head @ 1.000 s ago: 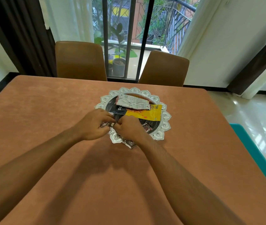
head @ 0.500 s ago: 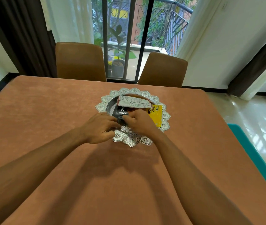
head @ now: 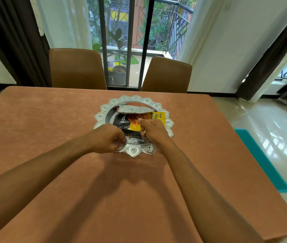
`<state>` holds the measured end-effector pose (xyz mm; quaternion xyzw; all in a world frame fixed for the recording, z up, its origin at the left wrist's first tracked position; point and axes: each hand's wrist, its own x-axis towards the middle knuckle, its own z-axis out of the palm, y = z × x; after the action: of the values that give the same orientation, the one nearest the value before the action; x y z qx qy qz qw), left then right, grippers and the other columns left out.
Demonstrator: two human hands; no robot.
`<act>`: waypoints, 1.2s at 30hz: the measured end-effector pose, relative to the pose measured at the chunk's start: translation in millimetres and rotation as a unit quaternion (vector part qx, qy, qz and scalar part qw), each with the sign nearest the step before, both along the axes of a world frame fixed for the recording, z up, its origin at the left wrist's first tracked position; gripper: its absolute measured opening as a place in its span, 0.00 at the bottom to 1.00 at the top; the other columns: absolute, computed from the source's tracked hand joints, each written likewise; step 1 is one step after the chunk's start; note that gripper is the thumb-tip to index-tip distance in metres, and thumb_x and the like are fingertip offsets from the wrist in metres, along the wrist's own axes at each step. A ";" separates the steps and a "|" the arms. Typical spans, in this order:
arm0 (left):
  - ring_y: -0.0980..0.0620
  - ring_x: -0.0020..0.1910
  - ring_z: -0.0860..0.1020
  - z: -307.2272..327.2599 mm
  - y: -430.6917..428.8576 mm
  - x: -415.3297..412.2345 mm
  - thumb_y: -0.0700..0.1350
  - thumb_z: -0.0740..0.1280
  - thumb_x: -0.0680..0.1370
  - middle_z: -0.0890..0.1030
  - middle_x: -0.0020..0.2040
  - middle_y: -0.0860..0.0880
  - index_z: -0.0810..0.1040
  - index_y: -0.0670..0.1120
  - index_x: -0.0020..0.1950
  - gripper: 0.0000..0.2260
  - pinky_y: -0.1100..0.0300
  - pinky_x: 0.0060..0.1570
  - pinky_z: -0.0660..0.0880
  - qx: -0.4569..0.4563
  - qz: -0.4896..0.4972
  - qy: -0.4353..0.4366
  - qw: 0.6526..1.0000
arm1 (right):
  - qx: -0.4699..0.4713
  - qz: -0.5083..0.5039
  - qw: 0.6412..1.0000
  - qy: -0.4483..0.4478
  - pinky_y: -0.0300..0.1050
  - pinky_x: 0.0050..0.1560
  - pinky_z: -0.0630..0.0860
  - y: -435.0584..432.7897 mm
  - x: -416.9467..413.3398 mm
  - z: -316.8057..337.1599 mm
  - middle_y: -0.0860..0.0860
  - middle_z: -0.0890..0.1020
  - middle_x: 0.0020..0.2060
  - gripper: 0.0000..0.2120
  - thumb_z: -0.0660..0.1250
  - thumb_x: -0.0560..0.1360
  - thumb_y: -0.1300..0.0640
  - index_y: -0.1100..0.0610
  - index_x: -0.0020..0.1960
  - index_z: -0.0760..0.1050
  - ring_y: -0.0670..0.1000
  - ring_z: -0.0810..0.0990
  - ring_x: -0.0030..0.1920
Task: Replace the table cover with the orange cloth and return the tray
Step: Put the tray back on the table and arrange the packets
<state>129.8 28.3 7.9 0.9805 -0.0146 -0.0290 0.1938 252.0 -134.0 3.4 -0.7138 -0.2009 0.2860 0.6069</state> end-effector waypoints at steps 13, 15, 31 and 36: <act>0.56 0.44 0.81 -2.7 -30.1 14.5 0.35 0.71 0.77 0.87 0.47 0.45 0.86 0.41 0.52 0.07 0.71 0.45 0.72 -0.130 0.154 -0.192 0.961 | 0.273 -0.159 0.777 0.545 0.33 0.12 0.55 -24.4 -20.7 -9.6 0.53 0.70 0.25 0.17 0.57 0.84 0.55 0.58 0.37 0.69 0.44 0.66 0.17; 0.58 0.43 0.82 0.9 -27.2 18.0 0.36 0.72 0.76 0.87 0.47 0.46 0.86 0.42 0.52 0.07 0.65 0.47 0.78 -0.190 0.217 -0.210 0.934 | 0.290 -0.163 0.754 0.566 0.33 0.13 0.58 -26.5 -20.6 -9.6 0.54 0.71 0.26 0.18 0.57 0.84 0.54 0.59 0.38 0.70 0.46 0.68 0.17; 0.51 0.48 0.84 13.9 -98.0 12.3 0.45 0.68 0.76 0.86 0.44 0.52 0.86 0.48 0.51 0.08 0.57 0.44 0.78 -0.168 0.068 -0.288 0.940 | 0.280 -0.170 0.769 0.549 0.38 0.20 0.76 -17.1 -39.7 11.1 0.54 0.77 0.22 0.26 0.57 0.81 0.64 0.63 0.26 0.76 0.51 0.79 0.20; 0.55 0.47 0.81 16.7 -81.8 9.1 0.39 0.67 0.76 0.81 0.46 0.56 0.85 0.44 0.51 0.09 0.66 0.47 0.75 -0.192 0.158 -0.362 0.898 | 0.294 -0.177 0.755 0.560 0.36 0.22 0.76 -19.6 -30.9 3.4 0.56 0.79 0.27 0.14 0.60 0.83 0.58 0.61 0.41 0.74 0.49 0.79 0.22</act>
<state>138.8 -53.6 24.7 0.8565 0.0661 0.3626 0.3613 221.1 -153.7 6.8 -0.2361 0.2306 0.4486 0.8306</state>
